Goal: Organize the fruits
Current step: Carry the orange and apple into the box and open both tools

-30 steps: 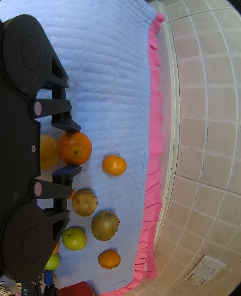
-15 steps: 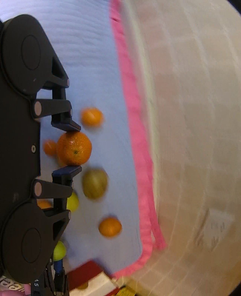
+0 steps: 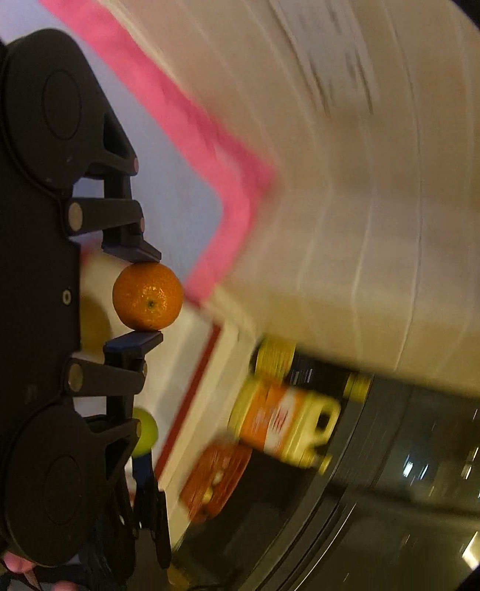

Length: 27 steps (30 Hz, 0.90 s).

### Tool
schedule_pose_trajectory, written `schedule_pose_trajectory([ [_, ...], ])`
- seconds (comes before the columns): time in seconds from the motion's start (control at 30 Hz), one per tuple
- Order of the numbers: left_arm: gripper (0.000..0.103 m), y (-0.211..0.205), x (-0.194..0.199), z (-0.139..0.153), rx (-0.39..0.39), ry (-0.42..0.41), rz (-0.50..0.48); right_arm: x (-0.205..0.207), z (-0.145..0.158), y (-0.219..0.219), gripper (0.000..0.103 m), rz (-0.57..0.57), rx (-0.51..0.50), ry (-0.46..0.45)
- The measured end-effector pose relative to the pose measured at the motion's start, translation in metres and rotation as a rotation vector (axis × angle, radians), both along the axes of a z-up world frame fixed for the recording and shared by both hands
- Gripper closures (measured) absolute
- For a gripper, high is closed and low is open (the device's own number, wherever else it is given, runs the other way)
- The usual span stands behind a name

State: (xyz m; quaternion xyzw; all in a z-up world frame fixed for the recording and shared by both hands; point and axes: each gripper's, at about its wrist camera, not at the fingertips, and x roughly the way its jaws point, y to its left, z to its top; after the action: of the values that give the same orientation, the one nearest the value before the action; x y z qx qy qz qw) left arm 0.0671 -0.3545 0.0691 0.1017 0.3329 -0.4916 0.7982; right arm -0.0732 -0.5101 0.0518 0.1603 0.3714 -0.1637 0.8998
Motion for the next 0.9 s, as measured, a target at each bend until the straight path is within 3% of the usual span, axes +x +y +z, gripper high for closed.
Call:
schedule_pose_trajectory([
  [0.17, 0.056, -0.079, -0.008, -0.029, 0.032, 0.115, -0.154, -0.017, -0.024, -0.042, 0.053, -0.099, 0.017, 0.078],
  [0.47, 0.056, -0.143, -0.005, -0.107, 0.180, 0.345, -0.197, -0.024, -0.074, -0.068, 0.053, -0.113, 0.041, 0.215],
  [0.87, 0.056, -0.156, 0.003, -0.133, 0.262, 0.360, -0.171, -0.017, -0.095, -0.065, 0.053, -0.112, 0.059, 0.276],
  [0.9, 0.053, -0.155, 0.002, -0.133, 0.264, 0.361, -0.170, -0.016, -0.096, -0.063, 0.053, -0.110, 0.059, 0.281],
])
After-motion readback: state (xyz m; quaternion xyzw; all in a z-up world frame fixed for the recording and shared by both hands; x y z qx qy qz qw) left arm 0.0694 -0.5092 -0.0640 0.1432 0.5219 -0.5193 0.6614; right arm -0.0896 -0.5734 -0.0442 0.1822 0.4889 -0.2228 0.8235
